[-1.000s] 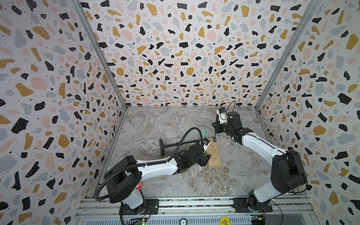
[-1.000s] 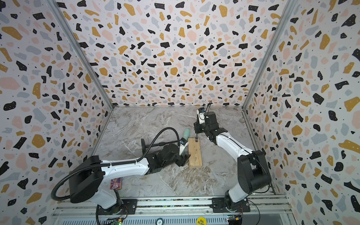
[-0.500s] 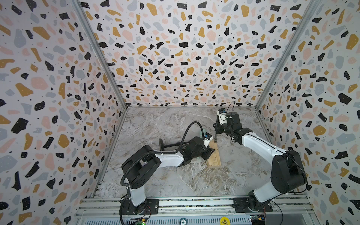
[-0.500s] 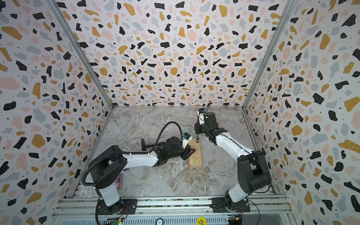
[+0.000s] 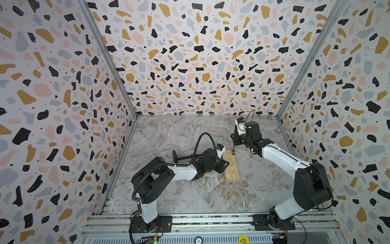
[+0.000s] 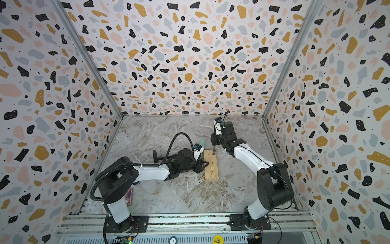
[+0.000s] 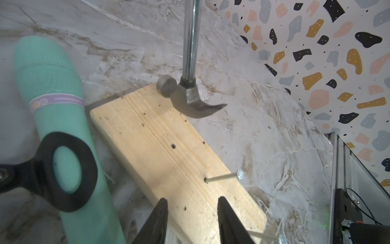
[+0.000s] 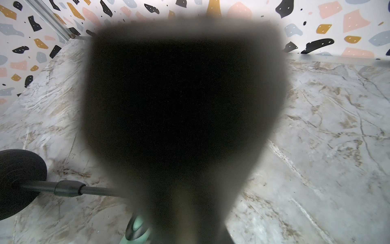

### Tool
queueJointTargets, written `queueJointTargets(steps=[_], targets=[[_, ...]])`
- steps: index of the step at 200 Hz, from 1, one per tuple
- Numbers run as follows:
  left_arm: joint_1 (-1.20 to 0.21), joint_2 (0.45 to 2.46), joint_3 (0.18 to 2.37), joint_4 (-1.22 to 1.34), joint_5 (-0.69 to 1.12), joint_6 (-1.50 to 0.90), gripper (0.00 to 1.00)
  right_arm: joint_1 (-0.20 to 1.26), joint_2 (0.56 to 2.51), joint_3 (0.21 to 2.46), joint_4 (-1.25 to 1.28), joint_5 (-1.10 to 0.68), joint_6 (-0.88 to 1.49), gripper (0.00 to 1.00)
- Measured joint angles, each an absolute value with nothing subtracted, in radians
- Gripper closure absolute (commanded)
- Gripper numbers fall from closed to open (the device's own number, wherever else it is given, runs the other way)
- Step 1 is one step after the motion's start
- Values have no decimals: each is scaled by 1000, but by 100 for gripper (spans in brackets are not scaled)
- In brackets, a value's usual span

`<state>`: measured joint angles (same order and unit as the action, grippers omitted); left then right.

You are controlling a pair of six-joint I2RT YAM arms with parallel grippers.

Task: Use a claw hammer to pull out a nail
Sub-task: Remove the nail from the mounting plate.

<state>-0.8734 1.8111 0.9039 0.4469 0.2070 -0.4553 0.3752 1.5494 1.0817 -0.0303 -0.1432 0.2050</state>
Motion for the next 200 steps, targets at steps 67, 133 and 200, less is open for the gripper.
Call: queueJointTargets(steps=[67,133,200], targets=[[-873,1863,916,410,200,-521,54,375,1549,1082,-30,-142,205,100],[-881,1915,968,389,142,-555,56,375,1547,1082,-31,-141,205,100],[-900,1916,972,390,85,-583,63,379,1510,1078,-38,-142,205,100]])
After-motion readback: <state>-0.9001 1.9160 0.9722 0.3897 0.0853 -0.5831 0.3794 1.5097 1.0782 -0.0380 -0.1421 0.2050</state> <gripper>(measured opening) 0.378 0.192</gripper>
